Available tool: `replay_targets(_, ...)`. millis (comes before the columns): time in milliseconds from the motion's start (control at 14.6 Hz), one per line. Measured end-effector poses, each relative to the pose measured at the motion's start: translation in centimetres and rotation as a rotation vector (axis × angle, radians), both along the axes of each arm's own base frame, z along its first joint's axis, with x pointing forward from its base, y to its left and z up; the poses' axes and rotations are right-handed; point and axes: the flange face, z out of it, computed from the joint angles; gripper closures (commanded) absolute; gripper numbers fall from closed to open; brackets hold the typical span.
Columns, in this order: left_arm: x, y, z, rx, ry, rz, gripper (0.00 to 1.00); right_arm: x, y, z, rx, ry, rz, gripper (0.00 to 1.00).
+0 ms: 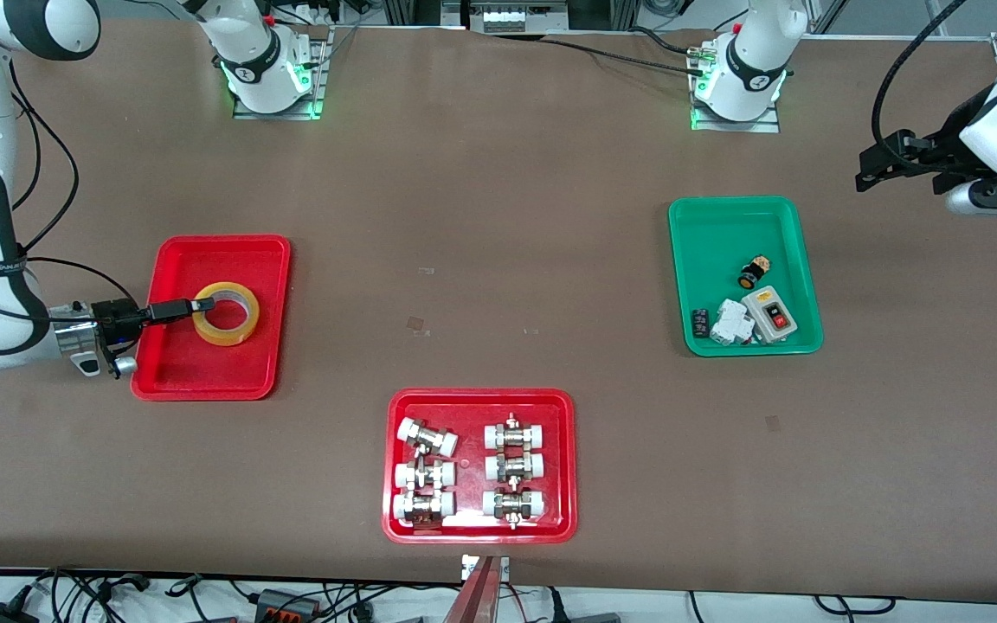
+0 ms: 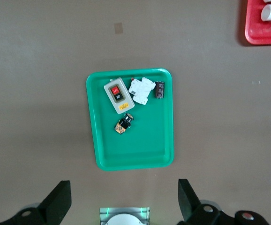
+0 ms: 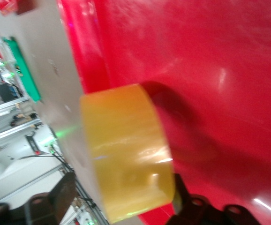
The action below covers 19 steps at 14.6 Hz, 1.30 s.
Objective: Left arm passes tape to right arm into tray
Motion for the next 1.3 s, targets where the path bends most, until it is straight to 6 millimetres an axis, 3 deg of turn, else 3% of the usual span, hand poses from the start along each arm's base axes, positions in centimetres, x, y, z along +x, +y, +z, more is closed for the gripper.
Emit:
replay_targets(274, -0.8, 0.7, -0.6, -0.003, -0.058, 0.012, 0.0, 0.1, -0.6, -0.4, -0.099, -0.02, 0.06, 0.0)
replay_targets(479, -1.2, 0.2, -0.4, -0.001, -0.065, 0.002, 0.0, 1.3, -0.6, 2.8, -0.196, -0.073, 0.136, 0.0)
replay_targets(616, -1.1, 0.2, -0.4, 0.0, -0.059, 0.0, 0.0, 2.3, -0.9, 7.3, -0.305, -0.131, 0.202, 0.0)
replay_targets(821, -0.4, 0.4, -0.2, 0.003, -0.04, 0.003, 0.0, 3.7, 0.1, 16.4, -0.51, -0.19, 0.217, 0.0)
replay_targets(1027, 0.8, 0.8, 0.0, 0.004, -0.012, 0.004, 0.0, 4.6, 4.9, 25.0, -0.712, -0.228, 0.131, 0.0)
replay_targets(1163, 1.3, 1.1, -0.2, 0.005, -0.002, 0.008, 0.0, 4.9, 9.3, 29.1, -0.812, -0.256, 0.078, 0.0)
replay_targets(1300, 1.4, 1.1, -0.4, 0.005, 0.005, 0.01, 0.0, 4.6, 12.2, 32.3, -0.846, -0.293, 0.053, 0.0)
